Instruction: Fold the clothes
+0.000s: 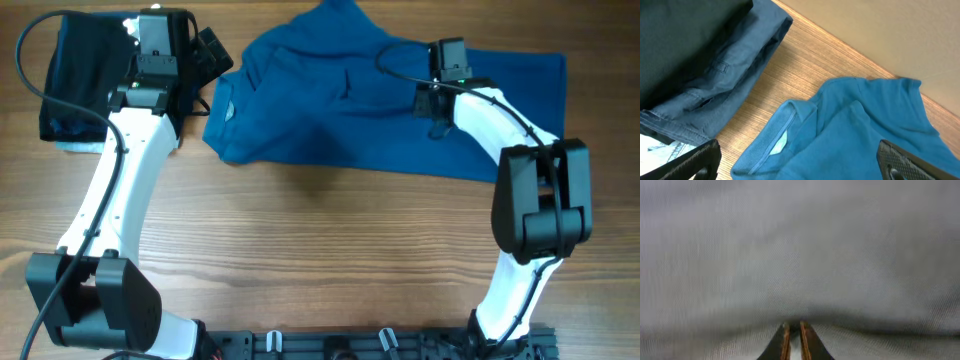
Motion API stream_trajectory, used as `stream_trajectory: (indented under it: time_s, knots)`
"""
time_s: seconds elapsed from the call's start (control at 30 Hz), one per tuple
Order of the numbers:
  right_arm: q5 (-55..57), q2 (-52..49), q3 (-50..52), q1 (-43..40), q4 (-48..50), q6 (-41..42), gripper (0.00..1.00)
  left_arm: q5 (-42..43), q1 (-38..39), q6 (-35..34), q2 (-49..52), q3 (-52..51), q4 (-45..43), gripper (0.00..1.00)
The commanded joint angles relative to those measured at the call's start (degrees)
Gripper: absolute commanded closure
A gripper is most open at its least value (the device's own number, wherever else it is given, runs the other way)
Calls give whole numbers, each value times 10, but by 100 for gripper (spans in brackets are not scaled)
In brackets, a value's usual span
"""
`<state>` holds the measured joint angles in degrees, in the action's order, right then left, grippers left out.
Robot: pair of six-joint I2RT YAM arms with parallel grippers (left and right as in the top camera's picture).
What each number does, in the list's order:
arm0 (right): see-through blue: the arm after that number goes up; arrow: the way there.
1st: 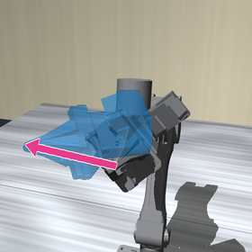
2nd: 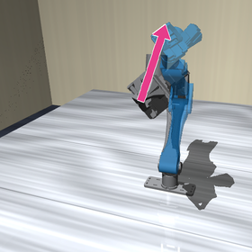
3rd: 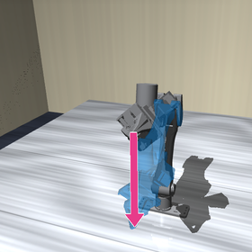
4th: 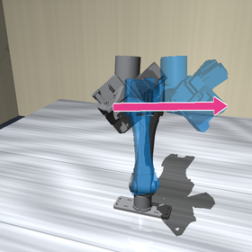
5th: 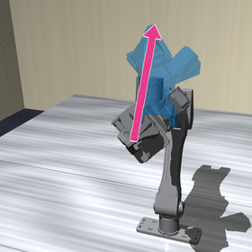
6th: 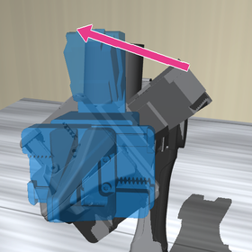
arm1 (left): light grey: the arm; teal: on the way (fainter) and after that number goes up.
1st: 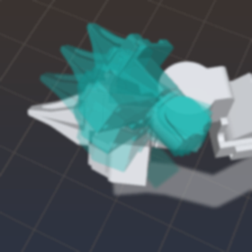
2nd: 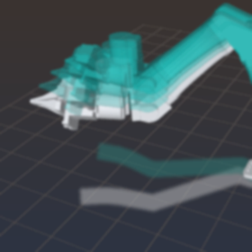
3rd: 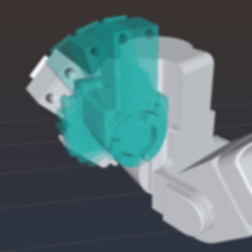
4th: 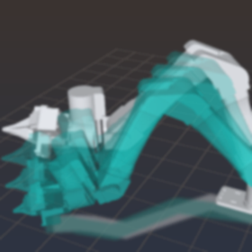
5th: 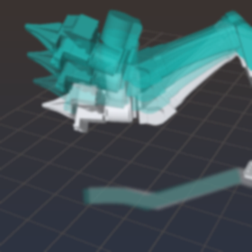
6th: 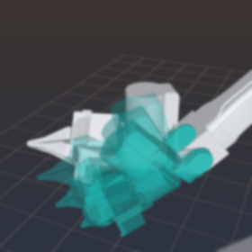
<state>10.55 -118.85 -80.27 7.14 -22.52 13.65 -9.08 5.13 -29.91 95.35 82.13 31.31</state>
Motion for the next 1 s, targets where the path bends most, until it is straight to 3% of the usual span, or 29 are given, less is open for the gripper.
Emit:
stream_trajectory:
  time_s: [0.0, 0.07, 0.13, 0.2, 0.3, 0.33, 0.47, 0.5, 0.97]
  knots:
    - [16, -9, 2, -21, 64, -3, 80, 1, -3, -6, 6, 0, -2, 0]
    - [15, -5, -8, -37, 89, -3, 76, 1, -3, -6, 6, 0, -2, 0]
    - [-4, 14, -30, -50, 54, -7, 71, 1, -3, -6, 6, 0, -2, 0]
    - [-33, 67, -47, -64, -13, -17, 64, 1, -3, -6, 6, 0, -2, 0]
    - [-44, 130, -48, -67, -117, -17, 64, 1, -3, -6, 6, 0, -2, 0]
    - [-44, 145, -48, -67, -164, -17, 67, 1, -3, -6, 6, 0, -2, 0]
    - [-42, 141, -34, -69, -278, -10, 91, 1, -3, -6, 6, 0, -2, 0]
    - [-42, 135, -25, -69, -278, -10, 96, 1, -3, -6, 6, 0, -2, 0]
    - [-44, -12, 12, -78, -128, 0, 96, 1, -3, -6, 6, 0, -2, 0]
